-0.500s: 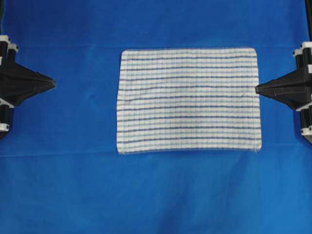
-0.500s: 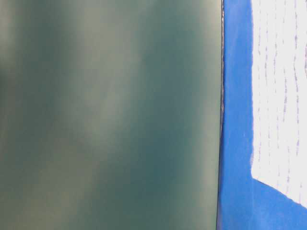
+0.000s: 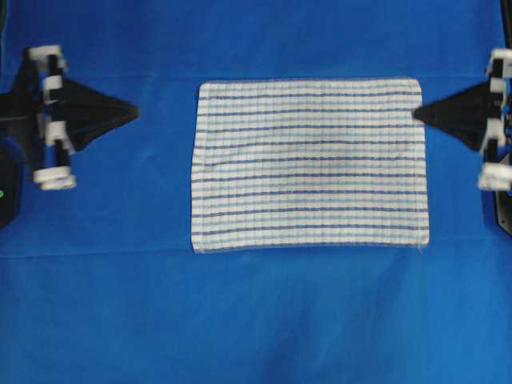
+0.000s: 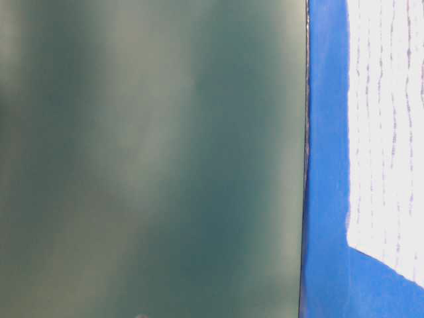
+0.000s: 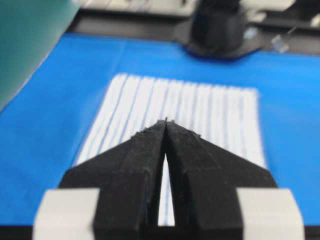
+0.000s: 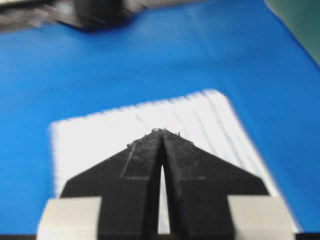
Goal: Fold the blue towel.
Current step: 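Move both grippers to the towel's top corners and pinch them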
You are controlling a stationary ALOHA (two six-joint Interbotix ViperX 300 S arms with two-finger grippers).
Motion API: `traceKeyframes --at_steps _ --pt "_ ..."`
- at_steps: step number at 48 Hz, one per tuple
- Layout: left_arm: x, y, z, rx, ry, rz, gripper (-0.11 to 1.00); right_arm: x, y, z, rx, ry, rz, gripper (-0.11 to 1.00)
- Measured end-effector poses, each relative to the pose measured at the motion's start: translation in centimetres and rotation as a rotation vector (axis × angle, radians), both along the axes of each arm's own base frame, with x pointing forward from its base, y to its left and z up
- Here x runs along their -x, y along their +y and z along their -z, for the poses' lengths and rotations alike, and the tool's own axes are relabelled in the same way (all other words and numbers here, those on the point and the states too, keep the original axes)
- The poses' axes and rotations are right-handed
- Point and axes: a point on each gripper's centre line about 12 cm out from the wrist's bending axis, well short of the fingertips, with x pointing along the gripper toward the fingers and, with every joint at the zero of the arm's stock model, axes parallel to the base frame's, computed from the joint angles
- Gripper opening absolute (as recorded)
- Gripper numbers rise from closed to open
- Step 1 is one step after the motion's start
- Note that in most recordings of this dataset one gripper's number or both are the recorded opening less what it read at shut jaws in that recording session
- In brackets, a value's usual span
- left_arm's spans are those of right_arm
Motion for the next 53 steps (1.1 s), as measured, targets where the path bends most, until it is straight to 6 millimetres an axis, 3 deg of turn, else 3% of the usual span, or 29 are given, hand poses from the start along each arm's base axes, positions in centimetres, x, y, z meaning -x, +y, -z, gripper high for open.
traceKeyframes --at_steps 5,11,13,18,22,36,45,53 --pt "-1.6 1.6 1.5 0.021 0.071 -0.052 0.03 0.2 -1.7 1.4 -0.043 0.077 0.09 0.01" --pt "-3.3 3.4 3.2 0.044 0.143 -0.102 0.29 0.5 -3.8 4.0 -0.089 0.198 0.191 0.02" --pt "-3.9 4.1 3.8 0.054 0.167 -0.121 0.43 0.6 -4.5 4.9 -0.106 0.236 0.223 0.1" --pt "-5.4 6.1 5.3 0.077 0.216 -0.169 0.74 1.0 -6.2 7.3 -0.154 0.33 0.3 0.42" --pt "-6.5 7.3 6.6 0.092 0.257 -0.195 0.89 1.1 -7.1 9.0 -0.177 0.395 0.333 0.6" --pt "-9.3 11.7 12.9 0.149 0.406 -0.28 0.88 1.5 -9.6 13.8 -0.226 0.502 0.415 0.56" --pt "-10.1 12.5 15.9 0.165 0.453 -0.289 0.87 2.0 -10.9 16.5 -0.257 0.544 0.464 0.55" --pt "-10.2 12.8 17.0 0.171 0.467 -0.295 0.84 1.7 -11.5 17.6 -0.256 0.539 0.47 0.54"
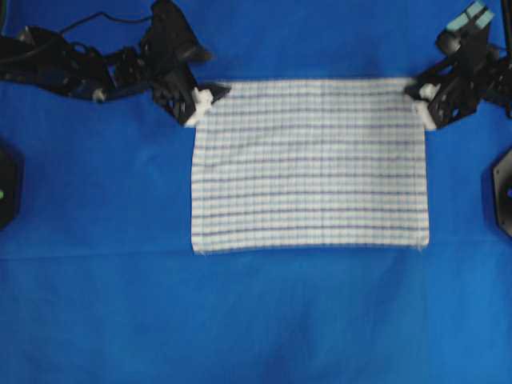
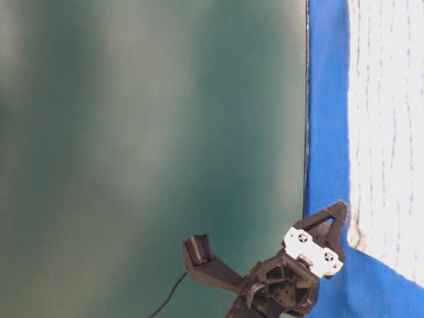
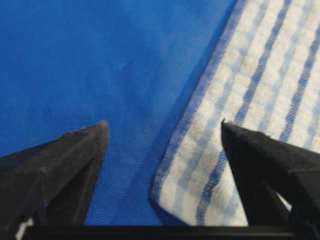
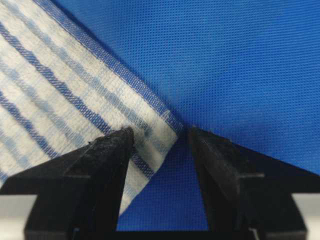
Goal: Fold the blue towel.
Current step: 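Move both grippers to the towel's top corners and pinch them, then pull both top corners down toward the bottom edge, folding the towel in half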
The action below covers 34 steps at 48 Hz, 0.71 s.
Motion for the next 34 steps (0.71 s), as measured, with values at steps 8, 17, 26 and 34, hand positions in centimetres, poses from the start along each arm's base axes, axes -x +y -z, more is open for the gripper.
traceKeyframes --at_steps 8,17,26,34 --pt "0.1 0.0 0.9 0.01 0.022 0.0 0.61 -0.5 -0.5 0.3 0.003 -0.002 -0.001 0.39" --pt "0.2 0.0 1.5 0.004 0.043 0.009 0.11 -0.5 -0.5 0.4 0.002 0.004 -0.003 0.05" --pt "0.2 -0.1 1.5 0.007 0.045 0.01 0.01 -0.5 -0.4 0.4 -0.013 0.021 -0.006 0.05" --pt "0.1 -0.1 1.4 0.004 0.042 0.013 0.01 -0.2 -0.2 0.4 -0.019 0.02 0.0 0.05"
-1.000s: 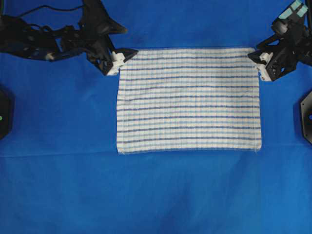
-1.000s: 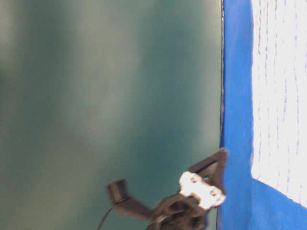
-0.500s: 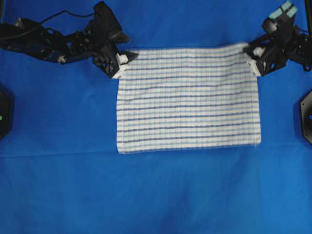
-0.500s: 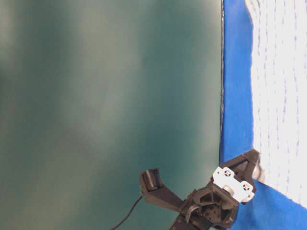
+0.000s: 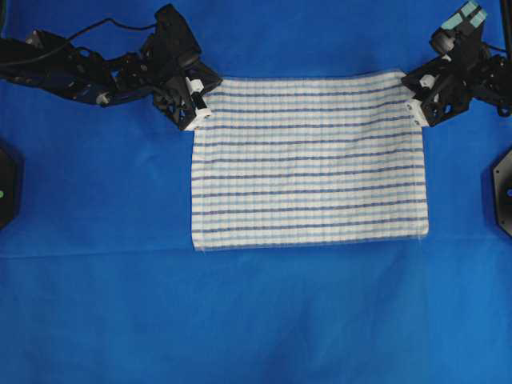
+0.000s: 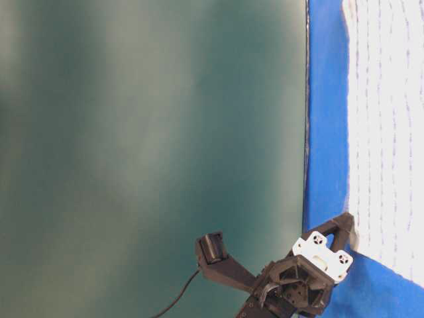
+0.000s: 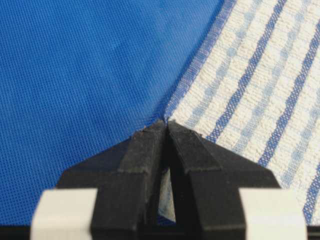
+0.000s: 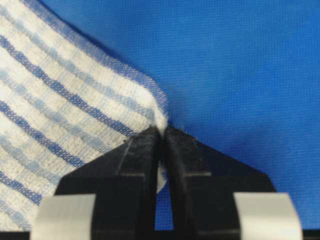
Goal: Fold the blue towel.
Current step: 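Pull both top corners down toward the bottom edge, folding the towel in half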
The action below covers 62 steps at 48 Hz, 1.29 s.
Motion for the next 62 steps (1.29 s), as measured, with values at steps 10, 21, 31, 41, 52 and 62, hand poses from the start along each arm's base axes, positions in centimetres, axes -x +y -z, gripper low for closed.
traceKeyframes --at_steps 10,21,31,41,52,62 --pt "-0.4 0.2 -0.4 -0.011 -0.01 0.005 0.01 0.4 0.3 -0.7 0.008 -0.018 0.01 0.05" --pt "-0.7 0.2 -2.9 -0.05 -0.032 0.026 0.01 0.8 0.7 -2.7 0.036 -0.056 0.016 0.05" --pt "-0.8 -1.1 -6.2 -0.066 -0.069 0.059 0.01 1.3 1.5 -5.2 0.061 -0.092 0.012 0.05" --pt "-0.4 -4.2 -8.1 -0.067 -0.09 0.129 0.01 1.6 4.3 -6.8 0.045 -0.148 -0.04 0.05" --pt "1.1 -7.5 -7.8 -0.039 -0.071 0.193 0.01 1.0 7.8 -7.5 -0.033 -0.182 -0.142 0.05" --pt "1.3 -10.7 -7.6 -0.016 -0.069 0.271 0.01 0.4 10.7 -7.1 -0.129 -0.174 -0.219 0.05"
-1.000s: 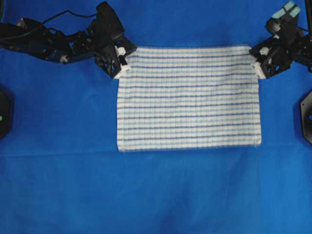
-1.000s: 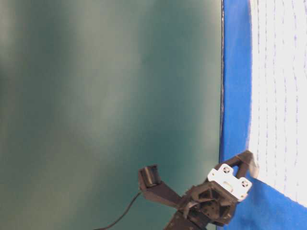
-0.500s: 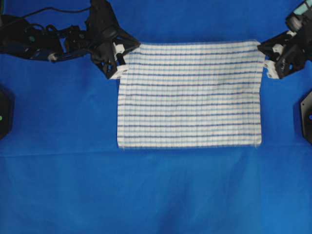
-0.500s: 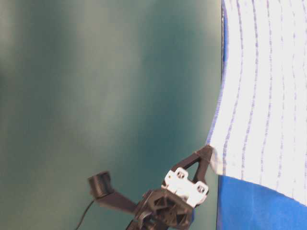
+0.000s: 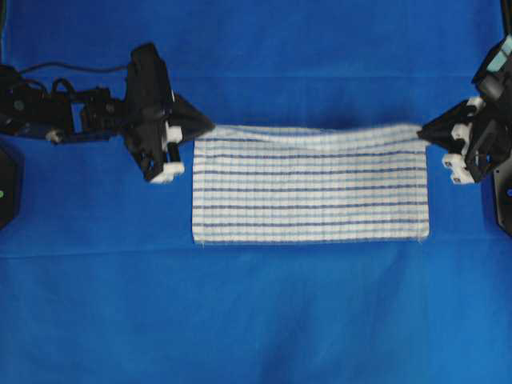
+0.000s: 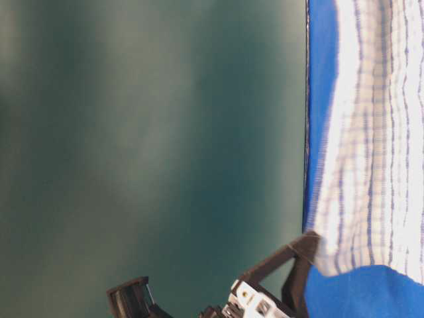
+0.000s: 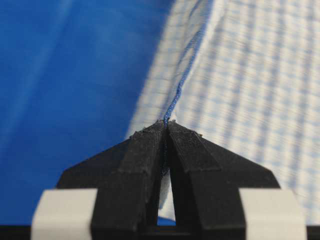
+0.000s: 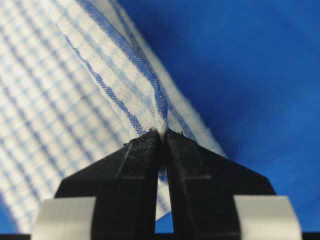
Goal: Fold the blue towel.
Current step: 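Pull both top corners down toward the bottom edge, folding the towel in half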
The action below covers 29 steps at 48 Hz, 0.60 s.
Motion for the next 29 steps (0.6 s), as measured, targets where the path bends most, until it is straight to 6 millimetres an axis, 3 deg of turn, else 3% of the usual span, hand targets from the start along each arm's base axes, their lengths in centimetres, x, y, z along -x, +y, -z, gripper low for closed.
traceKeyframes --at_steps 10,29 --pt "-0.3 -3.8 0.2 0.025 0.008 0.096 0.01 -0.3 2.3 0.7 -0.065 0.043 -0.074 0.05" --pt "0.2 -7.7 0.9 0.128 0.045 0.143 0.01 -0.5 5.8 1.6 -0.161 0.1 -0.167 0.05"
